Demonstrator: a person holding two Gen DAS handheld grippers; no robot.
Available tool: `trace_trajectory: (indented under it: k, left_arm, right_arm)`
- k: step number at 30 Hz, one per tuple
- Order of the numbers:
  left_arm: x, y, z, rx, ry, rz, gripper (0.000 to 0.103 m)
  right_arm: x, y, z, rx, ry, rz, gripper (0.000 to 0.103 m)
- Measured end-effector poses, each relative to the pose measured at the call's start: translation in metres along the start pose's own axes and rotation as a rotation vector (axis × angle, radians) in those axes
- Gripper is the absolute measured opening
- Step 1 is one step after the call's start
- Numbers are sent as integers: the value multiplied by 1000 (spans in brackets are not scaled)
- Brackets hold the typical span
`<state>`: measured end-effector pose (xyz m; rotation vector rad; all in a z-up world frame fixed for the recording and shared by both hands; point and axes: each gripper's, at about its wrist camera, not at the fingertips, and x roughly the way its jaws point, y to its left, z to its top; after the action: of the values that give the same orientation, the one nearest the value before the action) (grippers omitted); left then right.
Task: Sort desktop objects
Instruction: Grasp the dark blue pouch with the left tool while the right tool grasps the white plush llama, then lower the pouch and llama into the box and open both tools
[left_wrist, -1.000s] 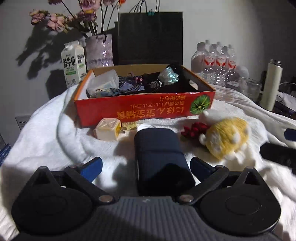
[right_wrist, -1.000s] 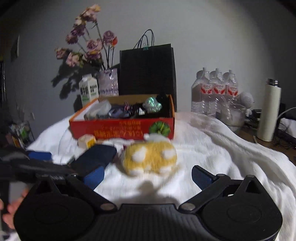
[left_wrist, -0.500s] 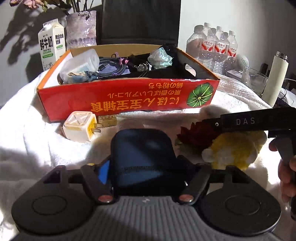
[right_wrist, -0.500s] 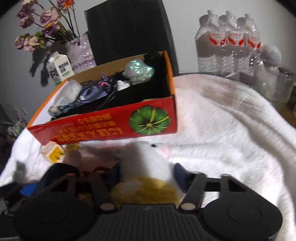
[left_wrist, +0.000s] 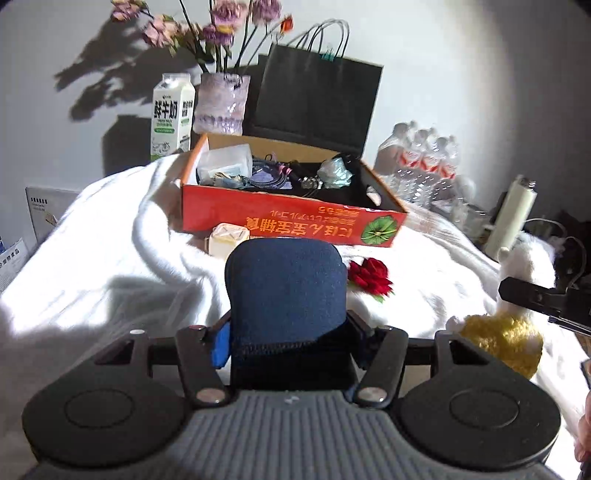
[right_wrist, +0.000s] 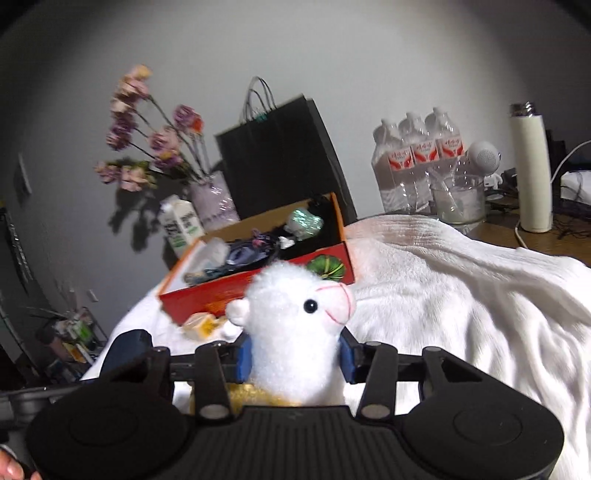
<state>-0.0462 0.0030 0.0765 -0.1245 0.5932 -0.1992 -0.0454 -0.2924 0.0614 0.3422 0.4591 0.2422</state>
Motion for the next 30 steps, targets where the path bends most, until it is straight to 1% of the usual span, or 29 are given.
trace_trajectory:
  k: [3, 5, 8, 10, 13, 15, 17, 19, 21, 23, 24, 26, 27, 28, 29, 30]
  left_arm:
    - [-27, -2, -13, 10, -1, 15, 61]
    - [-40, -5, -20, 16, -3, 15, 61]
    - [-49, -13, -27, 29, 6, -9, 61]
    - [-52, -16, -27, 38, -3, -14, 61]
    - [-54, -14, -16, 38, -24, -13, 61]
    - [-52, -9, 2, 43, -26, -29, 61]
    - [-45, -2, 28, 54, -26, -45, 61]
    - [-29, 5, 64, 56, -26, -58, 61]
    - [-5, 7, 101, 87, -24, -57, 61]
    - [28, 4, 134, 138, -12, -63, 61]
    - [49, 4, 149, 124, 15, -57, 61]
    - [92, 2, 173, 120, 74, -60, 61]
    - [114, 3, 182, 97, 88, -39, 61]
    - [135, 2, 189, 99, 101, -20, 61]
    - [156, 0, 196, 125, 115, -6, 61]
    - [174, -1, 201, 121, 124, 10, 61]
  right_arm:
    - [-32, 13, -11, -19, -9, 51, 43]
    - [-44, 24, -19, -51, 5, 86, 43]
    - [-51, 37, -32, -67, 30, 131, 43]
    - [-51, 43, -36, -79, 40, 139, 43]
    - [-51, 47, -32, -95, 31, 140, 43]
    - [-51, 47, -22, -110, 18, 134, 43]
    - [-48, 45, -4, -137, -11, 117, 43]
    - [-39, 45, 22, -167, -49, 107, 43]
    - [-20, 44, 55, -194, -85, 107, 43]
    - [11, 45, 95, -204, -90, 117, 43]
    - [29, 48, 115, -210, -92, 110, 43]
    - [72, 56, 151, -238, -53, 92, 43]
    - [96, 60, 165, -248, -28, 75, 43]
    - [122, 62, 176, -249, 3, 53, 43]
    - [149, 64, 184, -264, 43, 27, 43]
    - [175, 66, 188, -275, 80, -3, 43]
